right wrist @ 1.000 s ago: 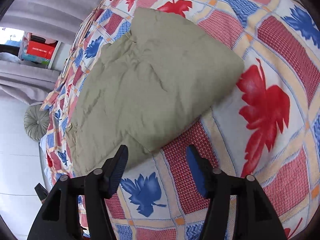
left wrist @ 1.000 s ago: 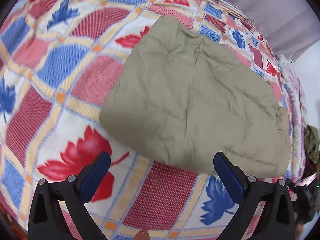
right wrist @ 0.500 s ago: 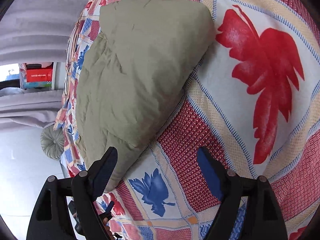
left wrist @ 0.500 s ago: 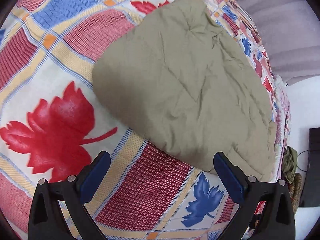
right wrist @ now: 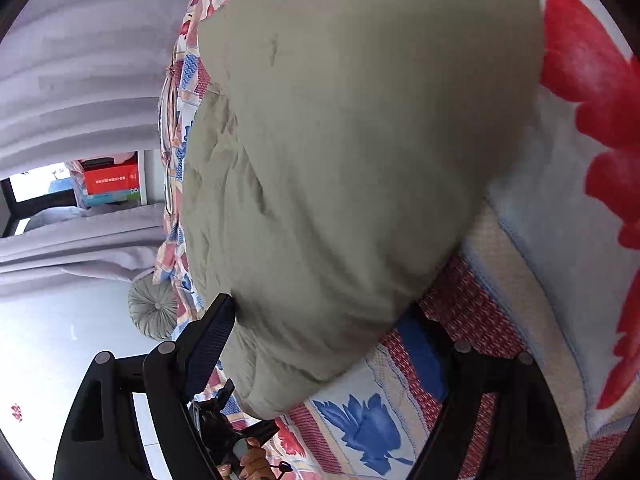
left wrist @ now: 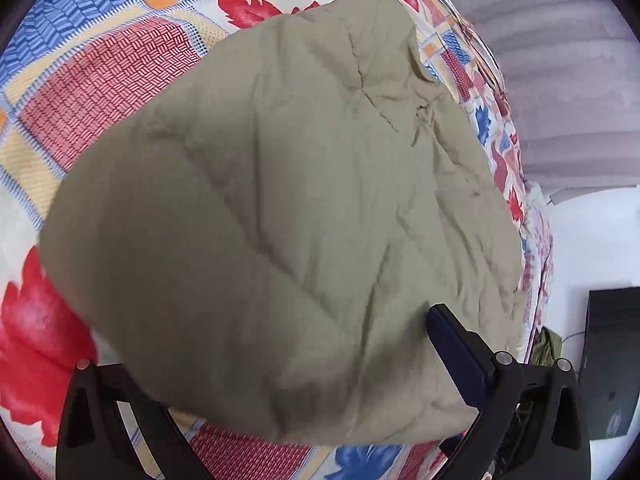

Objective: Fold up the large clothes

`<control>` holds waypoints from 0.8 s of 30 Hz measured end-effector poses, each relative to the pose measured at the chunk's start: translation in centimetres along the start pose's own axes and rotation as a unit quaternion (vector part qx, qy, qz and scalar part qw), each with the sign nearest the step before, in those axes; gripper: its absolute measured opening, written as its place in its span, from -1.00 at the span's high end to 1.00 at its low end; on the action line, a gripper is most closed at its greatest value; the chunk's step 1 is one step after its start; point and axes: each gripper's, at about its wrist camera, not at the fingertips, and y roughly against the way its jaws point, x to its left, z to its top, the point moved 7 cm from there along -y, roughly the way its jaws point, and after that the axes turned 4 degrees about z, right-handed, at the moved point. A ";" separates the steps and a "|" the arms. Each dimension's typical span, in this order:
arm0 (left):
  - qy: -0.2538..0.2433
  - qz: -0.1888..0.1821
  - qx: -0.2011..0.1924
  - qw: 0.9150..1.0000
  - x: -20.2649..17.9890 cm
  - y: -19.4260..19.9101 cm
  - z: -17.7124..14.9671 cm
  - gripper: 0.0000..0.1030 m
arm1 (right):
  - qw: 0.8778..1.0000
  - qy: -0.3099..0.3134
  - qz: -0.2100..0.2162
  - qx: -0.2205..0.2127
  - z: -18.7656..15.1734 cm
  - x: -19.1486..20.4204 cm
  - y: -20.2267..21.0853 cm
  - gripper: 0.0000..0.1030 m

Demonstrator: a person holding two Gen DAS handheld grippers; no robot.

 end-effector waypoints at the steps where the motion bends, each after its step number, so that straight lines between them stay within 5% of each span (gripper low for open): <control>1: 0.006 0.001 -0.002 1.000 0.0 -0.4 0.3 -1.00 | 1.000 -0.003 0.005 0.000 0.2 0.2 -0.6 -0.63; 7: 0.017 0.023 -0.016 0.999 -0.3 -1.8 1.6 -1.00 | 1.000 -0.017 0.012 -0.006 1.4 0.2 -3.4 -0.63; 9: 0.015 0.038 -0.024 0.999 -0.3 -1.6 1.8 -0.73 | 0.999 -0.026 0.017 -0.011 1.6 0.1 -3.8 -0.62; 11: 0.002 0.032 -0.030 0.999 -0.7 -1.2 2.1 0.06 | 0.999 -0.037 0.022 -0.010 1.6 0.0 -4.1 -0.54; 14: -0.022 0.026 -0.039 0.999 -1.9 -0.3 2.5 0.47 | 0.999 -0.041 0.013 -0.004 1.5 0.3 -4.1 0.08; 18: -0.108 0.064 -0.072 0.989 -4.4 1.8 1.9 0.60 | 1.000 -0.025 0.015 -0.005 1.2 1.6 -3.7 0.48; 24: -0.182 0.060 -0.085 0.978 -6.3 5.5 0.3 0.63 | 1.000 -0.006 0.030 0.003 0.0 3.2 -2.0 0.57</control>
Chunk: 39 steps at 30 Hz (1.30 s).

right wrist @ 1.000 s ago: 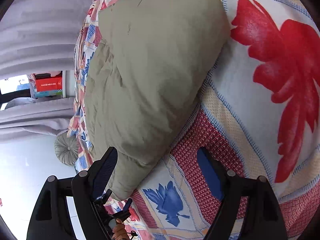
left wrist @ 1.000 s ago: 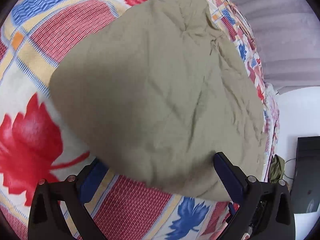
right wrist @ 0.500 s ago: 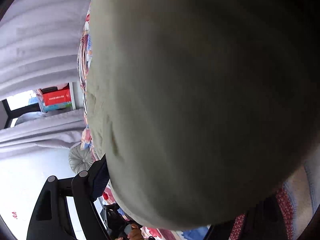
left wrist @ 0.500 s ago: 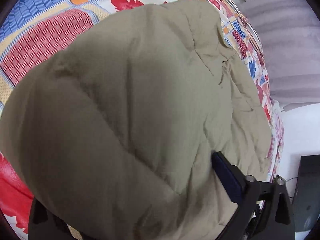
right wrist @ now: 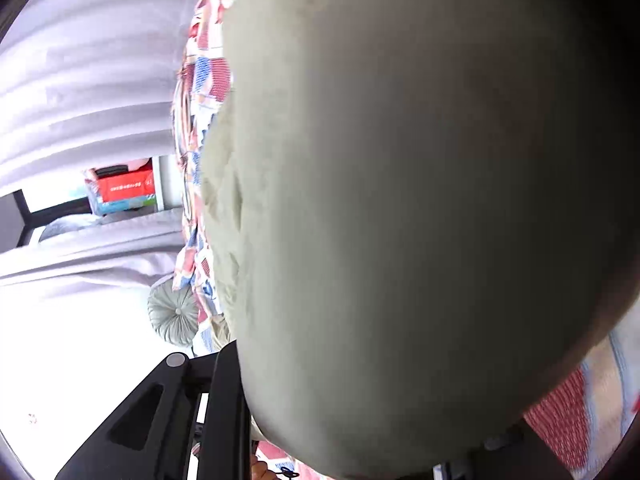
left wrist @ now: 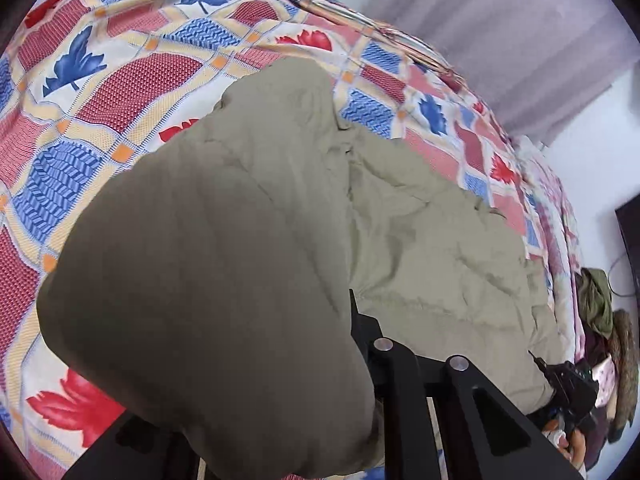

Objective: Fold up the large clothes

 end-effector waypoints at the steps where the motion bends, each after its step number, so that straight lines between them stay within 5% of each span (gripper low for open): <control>1: -0.003 -0.002 0.002 1.000 0.0 0.6 -0.4 0.63 | 1.000 0.003 0.000 0.003 -0.4 0.1 0.4 0.57; 5: -0.009 -0.006 0.013 1.000 0.7 3.3 -3.2 0.63 | 1.000 0.003 -0.002 0.016 -2.8 0.0 2.3 0.57; 12: -0.014 -0.009 0.071 0.997 5.0 9.1 -12.7 0.63 | 0.999 -0.020 -0.022 0.034 -8.6 -2.2 6.4 0.57; 20: -0.020 0.017 0.163 0.986 9.6 9.7 -21.2 0.62 | 0.993 -0.097 -0.057 0.033 -15.2 -7.8 10.4 0.57; 22: -0.013 0.026 0.174 0.984 10.2 9.5 -21.8 0.54 | 0.991 -0.114 -0.062 0.032 -15.6 -8.6 10.3 0.54; 26: -0.033 0.071 0.184 0.980 11.7 10.8 -22.1 0.01 | 0.988 -0.128 -0.079 0.040 -15.2 -8.4 10.1 0.32; 29: -0.044 0.083 0.189 0.978 12.7 13.0 -22.0 0.01 | 0.982 -0.110 -0.139 0.066 -15.4 -7.6 11.0 -0.14; 34: -0.066 0.139 0.152 0.976 14.3 17.6 -20.0 0.01 | 0.972 0.004 -0.213 0.101 -15.7 -3.9 13.6 -0.16; 36: -0.066 0.151 0.128 0.978 14.6 19.0 -18.4 0.01 | 0.974 0.052 -0.190 0.112 -15.9 -1.3 14.4 -0.15; 39: -0.066 0.143 0.098 0.983 13.6 19.6 -15.6 0.01 | 0.986 0.071 -0.075 0.132 -16.2 2.6 15.5 -0.03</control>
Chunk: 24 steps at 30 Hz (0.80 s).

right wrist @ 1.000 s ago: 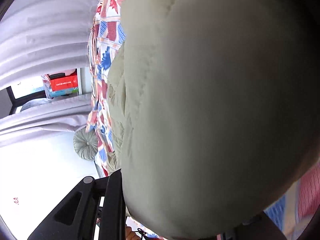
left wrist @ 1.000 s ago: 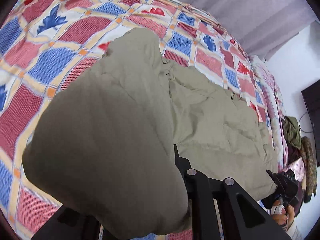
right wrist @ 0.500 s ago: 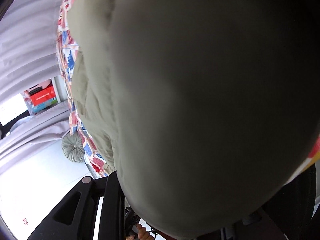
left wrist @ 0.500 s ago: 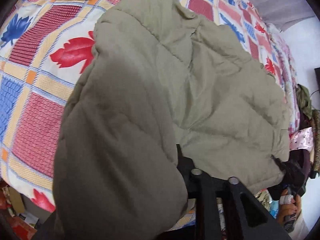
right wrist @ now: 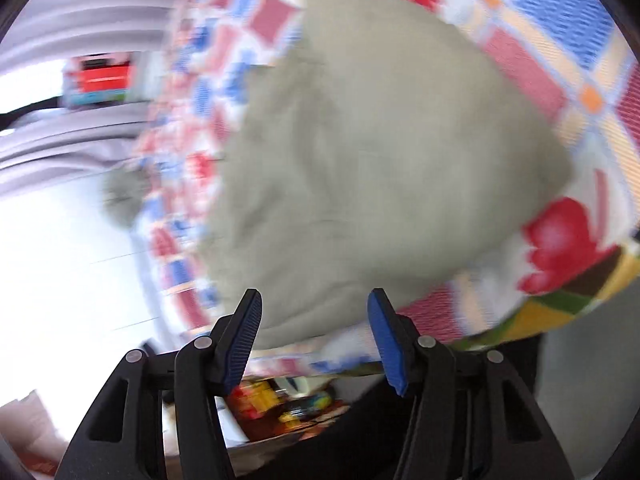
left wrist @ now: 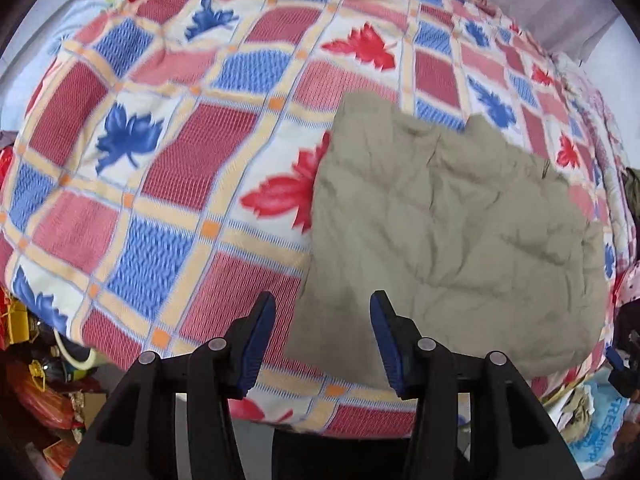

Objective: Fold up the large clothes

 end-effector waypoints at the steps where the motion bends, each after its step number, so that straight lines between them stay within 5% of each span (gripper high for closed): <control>1: -0.005 -0.009 -0.006 1.000 -0.7 -0.1 0.8 0.01 | 1.000 0.011 0.015 -0.001 0.4 1.1 0.1 0.02; 5: -0.043 -0.041 -0.006 0.998 -6.5 -2.3 3.9 0.01 | 0.994 0.076 -0.080 -0.006 3.5 2.5 -2.1 0.45; 9: -0.084 -0.090 -0.013 0.992 -14.1 -5.4 5.8 0.01 | 0.983 0.126 -0.134 -0.008 4.7 0.4 -3.3 0.49; 12: -0.111 -0.082 -0.005 0.990 -18.1 -9.2 6.4 0.01 | 0.972 0.165 -0.166 -0.010 5.8 0.9 -8.8 0.49; 17: -0.102 -0.069 -0.026 0.992 -20.0 -13.5 9.0 0.01 | 0.959 0.196 -0.203 -0.003 8.6 -1.6 -14.2 0.49; 24: -0.125 -0.062 -0.031 0.990 -20.9 -16.1 12.1 0.01 | 0.965 0.175 -0.194 0.010 13.3 -4.3 -16.8 0.78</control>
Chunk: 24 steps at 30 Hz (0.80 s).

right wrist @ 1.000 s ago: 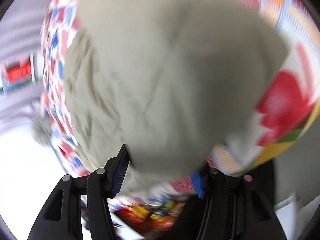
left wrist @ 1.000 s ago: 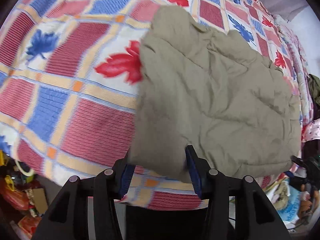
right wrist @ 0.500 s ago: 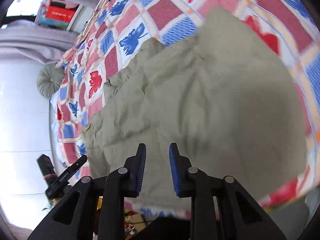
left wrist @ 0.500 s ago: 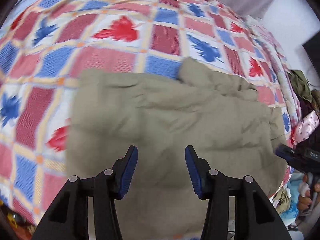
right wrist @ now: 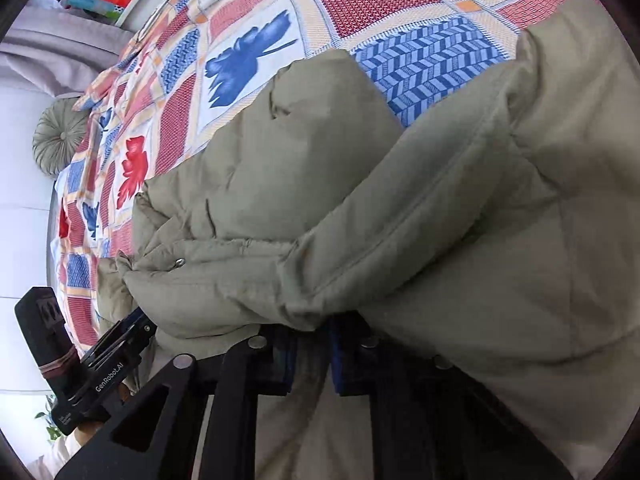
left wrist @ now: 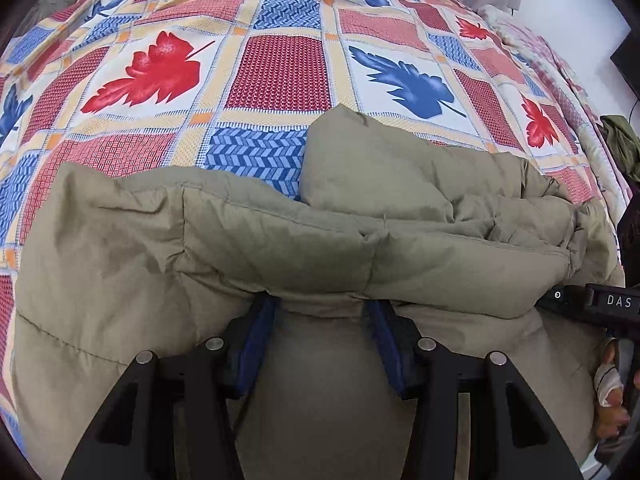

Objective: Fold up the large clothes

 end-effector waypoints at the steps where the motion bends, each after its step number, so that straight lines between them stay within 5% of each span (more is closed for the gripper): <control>1: -0.001 -0.004 0.001 1.000 0.2 0.3 0.2 0.01 | 1.000 -0.003 0.002 0.008 0.2 0.0 0.0 0.79; 6: 0.005 0.031 -0.028 0.999 3.8 2.8 1.2 0.01 | 0.999 0.026 -0.038 -0.014 1.2 -0.8 4.4 0.78; 10: 0.085 0.048 -0.031 0.995 9.7 3.0 1.6 0.01 | 0.987 0.007 -0.132 -0.087 3.4 -5.5 9.4 0.78; 14: 0.150 0.022 -0.008 0.988 12.5 0.3 0.9 0.01 | 0.984 -0.071 -0.124 -0.103 3.5 -10.6 10.1 0.78; 24: 0.120 0.057 0.013 0.991 11.8 -0.7 1.4 0.01 | 0.982 -0.056 -0.153 -0.094 3.8 -11.4 7.3 0.78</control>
